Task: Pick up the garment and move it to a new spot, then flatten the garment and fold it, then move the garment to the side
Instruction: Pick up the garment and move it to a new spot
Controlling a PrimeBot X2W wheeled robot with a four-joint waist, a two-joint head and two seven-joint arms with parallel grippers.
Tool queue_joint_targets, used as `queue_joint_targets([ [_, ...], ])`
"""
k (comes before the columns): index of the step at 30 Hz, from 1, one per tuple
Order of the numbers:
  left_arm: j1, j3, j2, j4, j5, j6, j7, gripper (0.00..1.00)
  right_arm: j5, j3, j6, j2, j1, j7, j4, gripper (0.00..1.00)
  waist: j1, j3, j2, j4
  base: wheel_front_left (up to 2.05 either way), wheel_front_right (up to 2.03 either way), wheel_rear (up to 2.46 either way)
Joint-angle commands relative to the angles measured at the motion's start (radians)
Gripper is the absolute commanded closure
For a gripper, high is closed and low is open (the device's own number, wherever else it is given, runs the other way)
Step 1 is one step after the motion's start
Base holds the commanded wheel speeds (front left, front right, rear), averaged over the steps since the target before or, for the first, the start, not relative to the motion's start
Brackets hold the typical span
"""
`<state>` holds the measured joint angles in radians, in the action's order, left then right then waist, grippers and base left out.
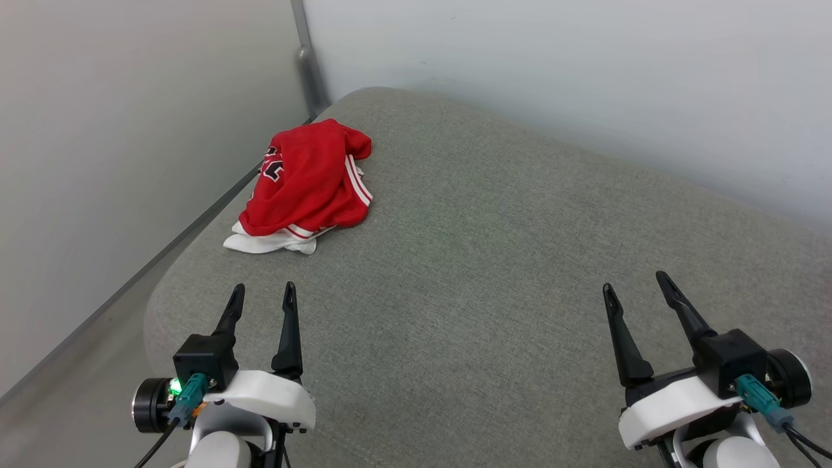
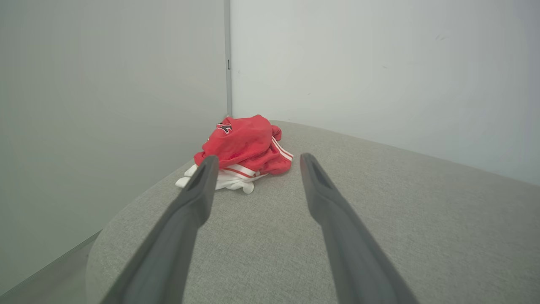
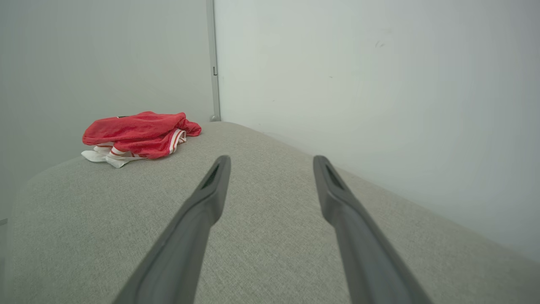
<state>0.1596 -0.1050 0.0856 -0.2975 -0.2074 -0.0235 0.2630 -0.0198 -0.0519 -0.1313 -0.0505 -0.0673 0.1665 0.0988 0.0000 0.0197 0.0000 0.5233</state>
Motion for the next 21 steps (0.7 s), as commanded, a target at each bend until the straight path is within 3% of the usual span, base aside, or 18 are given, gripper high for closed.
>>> queue_joint_targets([
  [1,-0.006,0.002,0.003,0.002,-0.004,-0.002,0.003,0.00,0.004,-0.003,0.001,0.000,-0.012,0.000,0.001,0.00,0.0000,0.002,0.0000,0.001,0.00,0.00,0.00],
  [6,0.016,0.000,0.008,-0.011,-0.008,-0.001,-0.004,0.00,0.008,-0.005,0.001,0.000,-0.009,0.001,0.001,0.00,0.0000,-0.001,0.0000,-0.001,0.00,0.00,0.00],
  [10,0.077,-0.004,0.024,-0.021,-0.024,0.029,-0.041,0.00,0.001,-0.006,0.001,0.000,-0.001,-0.010,-0.014,0.00,0.0000,0.010,0.0000,-0.023,0.00,0.00,0.00],
  [15,0.237,0.020,0.078,-0.022,-0.048,0.059,-0.133,0.00,-0.019,-0.017,0.001,0.000,-0.041,-0.040,-0.052,0.00,0.0000,0.088,0.0000,-0.091,0.00,0.00,0.00],
  [21,0.458,0.069,0.194,-0.062,-0.090,0.089,-0.323,0.00,-0.053,-0.038,0.001,-0.003,-0.096,-0.067,-0.093,0.00,0.0000,0.211,0.0000,-0.220,0.00,0.00,0.00],
])
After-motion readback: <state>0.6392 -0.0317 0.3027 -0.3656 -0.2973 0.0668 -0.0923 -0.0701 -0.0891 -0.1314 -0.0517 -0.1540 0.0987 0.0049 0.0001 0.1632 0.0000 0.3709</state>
